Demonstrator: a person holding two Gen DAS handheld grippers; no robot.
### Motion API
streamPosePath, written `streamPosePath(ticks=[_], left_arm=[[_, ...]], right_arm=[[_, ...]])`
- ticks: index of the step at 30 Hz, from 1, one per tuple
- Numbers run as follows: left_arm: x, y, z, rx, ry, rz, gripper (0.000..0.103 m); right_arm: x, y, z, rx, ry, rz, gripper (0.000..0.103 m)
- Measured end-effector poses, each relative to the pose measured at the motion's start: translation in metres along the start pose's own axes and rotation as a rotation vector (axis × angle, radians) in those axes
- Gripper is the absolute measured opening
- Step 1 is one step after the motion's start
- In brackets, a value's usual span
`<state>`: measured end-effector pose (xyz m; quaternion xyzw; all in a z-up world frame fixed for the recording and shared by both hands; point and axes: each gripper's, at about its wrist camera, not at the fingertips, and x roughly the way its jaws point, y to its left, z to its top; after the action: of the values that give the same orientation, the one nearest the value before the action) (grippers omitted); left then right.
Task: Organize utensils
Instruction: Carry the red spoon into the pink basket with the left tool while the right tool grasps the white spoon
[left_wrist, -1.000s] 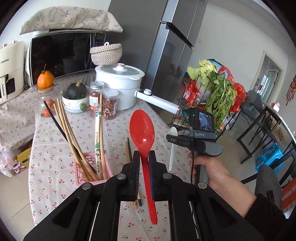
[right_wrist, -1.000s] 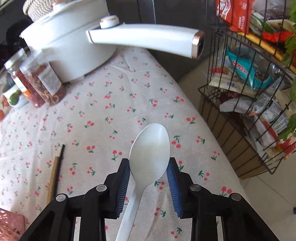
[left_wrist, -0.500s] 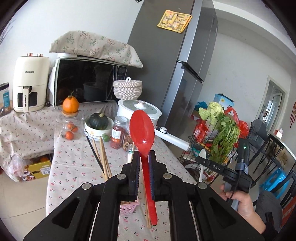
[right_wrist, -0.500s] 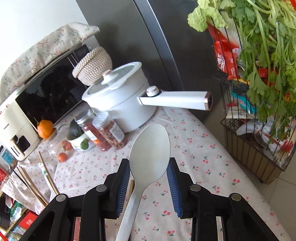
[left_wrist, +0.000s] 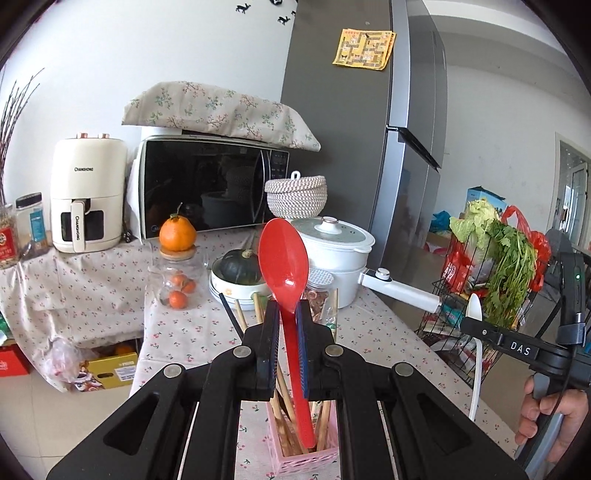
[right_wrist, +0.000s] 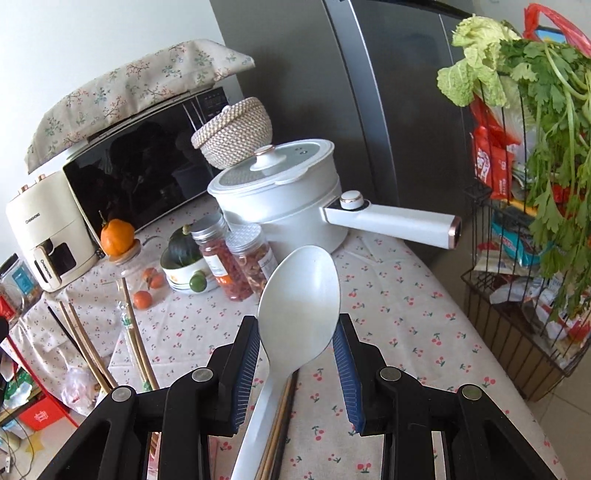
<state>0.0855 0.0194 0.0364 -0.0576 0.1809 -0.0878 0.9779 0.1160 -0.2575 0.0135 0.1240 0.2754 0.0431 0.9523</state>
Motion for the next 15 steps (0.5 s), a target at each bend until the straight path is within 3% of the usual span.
streamPosePath(ticks=[7, 12, 13, 15], left_arm=[[0.031, -0.001, -0.016, 0.01, 0.068, -0.02, 0.009], [0.053, 0.0, -0.028, -0.006, 0.226, -0.009, 0.011], [0.053, 0.001, -0.027, -0.021, 0.249, -0.008, 0.015], [0.05, 0.004, -0.026, -0.051, 0.287, -0.006, 0.034]], right_arm=[[-0.003, 0.013, -0.003, -0.058, -0.033, -0.001, 0.037], [-0.005, 0.021, -0.005, -0.087, -0.06, 0.01, 0.037], [-0.005, 0.023, -0.005, -0.093, -0.067, 0.011, 0.037], [-0.006, 0.027, -0.005, -0.104, -0.077, 0.012, 0.037]])
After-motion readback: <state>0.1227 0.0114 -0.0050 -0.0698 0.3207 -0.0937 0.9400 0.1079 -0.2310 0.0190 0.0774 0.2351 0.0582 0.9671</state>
